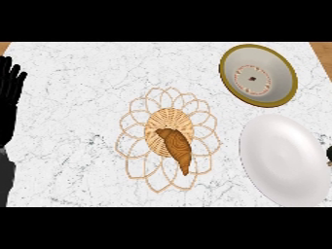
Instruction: Pick the tomato from the plate and place it in the bowl
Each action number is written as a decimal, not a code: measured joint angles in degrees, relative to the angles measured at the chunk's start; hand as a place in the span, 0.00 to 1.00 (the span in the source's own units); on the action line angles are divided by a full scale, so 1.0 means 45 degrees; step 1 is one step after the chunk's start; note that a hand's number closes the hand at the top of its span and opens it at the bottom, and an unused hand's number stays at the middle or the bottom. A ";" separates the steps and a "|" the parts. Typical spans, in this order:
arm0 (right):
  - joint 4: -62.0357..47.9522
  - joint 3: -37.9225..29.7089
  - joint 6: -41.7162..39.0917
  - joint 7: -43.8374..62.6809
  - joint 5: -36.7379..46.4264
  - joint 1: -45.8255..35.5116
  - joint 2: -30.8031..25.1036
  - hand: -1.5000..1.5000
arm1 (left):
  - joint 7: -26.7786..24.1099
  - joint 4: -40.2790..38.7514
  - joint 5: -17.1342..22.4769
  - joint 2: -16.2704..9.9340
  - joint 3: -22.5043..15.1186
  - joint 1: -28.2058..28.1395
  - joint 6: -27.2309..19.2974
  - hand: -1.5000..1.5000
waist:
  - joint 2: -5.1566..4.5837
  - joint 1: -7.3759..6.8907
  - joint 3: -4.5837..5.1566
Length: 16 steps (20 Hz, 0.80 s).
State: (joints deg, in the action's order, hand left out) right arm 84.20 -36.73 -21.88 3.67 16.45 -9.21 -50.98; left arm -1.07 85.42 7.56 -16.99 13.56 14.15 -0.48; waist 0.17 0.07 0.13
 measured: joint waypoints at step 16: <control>-0.1407 0.5051 0.0004 0.4675 0.0638 -0.6015 0.1851 1.00 | 0.0180 0.0097 -0.0083 0.0090 -0.0123 0.0164 0.0084 0.50 | -0.0078 -0.0298 -0.0018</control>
State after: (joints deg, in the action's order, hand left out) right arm 77.87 -14.00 -21.86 24.71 19.32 -36.28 -42.65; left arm -0.26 85.86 7.18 -16.58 13.01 14.89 -0.10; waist -0.18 -1.28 0.04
